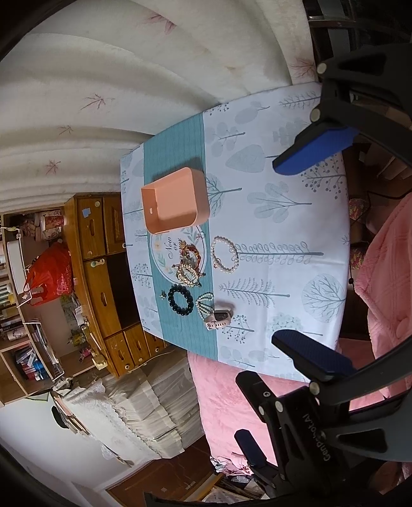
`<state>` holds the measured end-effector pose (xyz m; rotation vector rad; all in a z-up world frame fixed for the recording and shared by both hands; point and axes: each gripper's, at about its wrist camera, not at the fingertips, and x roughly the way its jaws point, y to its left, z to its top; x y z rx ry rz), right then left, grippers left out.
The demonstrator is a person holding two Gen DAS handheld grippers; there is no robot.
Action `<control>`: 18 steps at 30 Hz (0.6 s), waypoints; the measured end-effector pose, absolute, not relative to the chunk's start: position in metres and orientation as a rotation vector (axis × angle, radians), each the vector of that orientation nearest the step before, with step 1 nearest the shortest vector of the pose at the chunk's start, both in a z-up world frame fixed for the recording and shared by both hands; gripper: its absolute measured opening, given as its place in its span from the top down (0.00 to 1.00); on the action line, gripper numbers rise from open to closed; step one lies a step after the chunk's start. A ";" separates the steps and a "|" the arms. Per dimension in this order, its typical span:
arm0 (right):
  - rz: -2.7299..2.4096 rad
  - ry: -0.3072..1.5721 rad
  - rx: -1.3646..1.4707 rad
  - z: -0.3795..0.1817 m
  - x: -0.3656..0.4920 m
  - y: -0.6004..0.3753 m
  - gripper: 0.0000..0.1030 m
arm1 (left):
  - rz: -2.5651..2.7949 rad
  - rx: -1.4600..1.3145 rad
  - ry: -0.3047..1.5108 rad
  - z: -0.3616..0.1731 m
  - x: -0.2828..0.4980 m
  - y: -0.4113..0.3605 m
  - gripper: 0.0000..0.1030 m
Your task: Organize jewelry
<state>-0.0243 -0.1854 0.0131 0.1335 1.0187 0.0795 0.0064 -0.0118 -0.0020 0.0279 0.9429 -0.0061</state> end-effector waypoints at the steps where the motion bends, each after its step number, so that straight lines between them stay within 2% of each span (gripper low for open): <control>1: 0.083 1.014 0.132 0.014 -0.023 -0.186 0.04 | -0.004 0.027 0.938 -0.001 0.007 -0.012 0.02; 18: 0.106 0.981 0.112 0.017 -0.008 -0.184 0.04 | 0.027 0.008 0.882 0.013 0.012 -0.007 0.02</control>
